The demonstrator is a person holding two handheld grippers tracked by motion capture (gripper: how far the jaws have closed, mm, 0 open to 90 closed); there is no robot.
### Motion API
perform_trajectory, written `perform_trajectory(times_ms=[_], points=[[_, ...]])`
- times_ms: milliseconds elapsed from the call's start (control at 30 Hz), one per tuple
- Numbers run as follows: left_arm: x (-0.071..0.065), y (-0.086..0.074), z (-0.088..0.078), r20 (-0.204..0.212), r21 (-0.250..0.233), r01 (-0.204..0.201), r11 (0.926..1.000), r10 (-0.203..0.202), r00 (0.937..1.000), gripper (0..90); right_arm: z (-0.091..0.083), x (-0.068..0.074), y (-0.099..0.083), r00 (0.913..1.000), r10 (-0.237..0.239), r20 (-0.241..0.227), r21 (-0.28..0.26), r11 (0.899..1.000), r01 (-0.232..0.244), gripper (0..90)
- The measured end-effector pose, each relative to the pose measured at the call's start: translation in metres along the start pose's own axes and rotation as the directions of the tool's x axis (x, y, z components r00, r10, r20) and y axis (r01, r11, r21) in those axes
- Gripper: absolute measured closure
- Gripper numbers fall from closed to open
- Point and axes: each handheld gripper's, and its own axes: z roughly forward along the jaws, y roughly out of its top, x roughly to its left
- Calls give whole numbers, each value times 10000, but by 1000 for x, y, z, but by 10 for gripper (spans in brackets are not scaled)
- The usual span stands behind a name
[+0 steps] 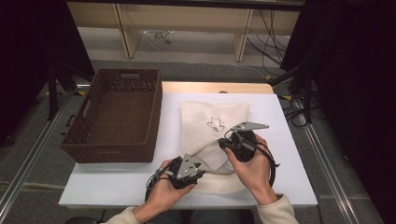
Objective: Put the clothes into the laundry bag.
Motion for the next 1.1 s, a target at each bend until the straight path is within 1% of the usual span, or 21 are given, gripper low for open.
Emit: perform_trajectory(times_ms=[100,133,167,233,267,333,367,400,433,567,600,633,700,733,767,833,867,900,933,1000,1100], points=[[-2,1,3,106,-235,179,9996,-176,9998,681,0,0,0,10000,38,-50,31,10000,-38,884],[-4,3,8,305,-51,-87,9999,88,9995,680,-1,0,0,10000,-96,-24,41,9999,96,884],[-4,3,8,305,-51,-87,9999,88,9995,677,-1,0,0,10000,-96,-24,41,9999,96,884],[-9,7,22,410,-51,-136,9999,138,9991,672,1,-1,0,9997,-229,-26,2,9997,229,885],[-11,10,34,384,115,-48,9999,43,9993,657,2,2,0,9999,84,-120,162,9998,-82,885],[-10,13,44,329,138,-215,9997,211,9992,650,3,2,-2,9999,40,-110,109,9999,-39,885],[-12,14,52,367,117,-13,9999,8,9993,650,3,2,-2,9999,40,-110,109,9999,-39,885],[-12,16,57,372,301,-61,9995,50,9993,645,3,3,-2,9997,150,-186,319,9994,-144,885],[-15,17,65,271,-84,377,9993,-374,9989,645,3,3,-2,9997,150,-186,319,9994,-144,885],[-13,18,80,-283,247,476,9986,-469,9985,632,4,1,-2,9994,235,-244,343,9992,-227,884],[-12,18,82,-222,458,389,9982,-379,9990,635,3,0,-2,9996,172,-228,351,9992,-164,885],[-11,18,84,-484,508,82,9987,-57,9988,643,3,0,-2,9995,228,-239,379,9990,-219,884],[-13,18,87,-348,400,253,9989,-239,9991,674,5,0,-1,9997,-8,-258,255,9997,14,884],[-11,20,86,-566,629,-58,9980,94,9983,698,5,0,-1,9997,12,-258,263,9997,-5,885],[-12,20,88,-340,577,51,9983,-31,9994,723,5,-1,-1,9997,-6,-247,264,9997,13,885],[-11,21,88,-361,743,-153,9971,180,9992,765,5,-2,-1,9997,-158,-184,195,9997,161,884],[-12,21,89,20,785,-3,9969,2,10000,785,5,-2,-1,9996,-254,-154,166,9995,257,884],[-10,22,89,52,1005,-332,9944,328,9994,807,5,-2,-1,9996,-248,-147,179,9995,250,884],[-9,22,90,-87,992,-315,9946,326,9994,828,4,0,-1,9998,90,-186,302,9995,-84,884],[-10,23,93,-170,860,-379,9956,395,9991,859,3,0,-1,9994,265,-235,328,9991,-257,885],[-7,26,97,-243,892,-369,9953,392,9989,881,4,-1,-1,9995,161,-285,179,9997,-156,884]])
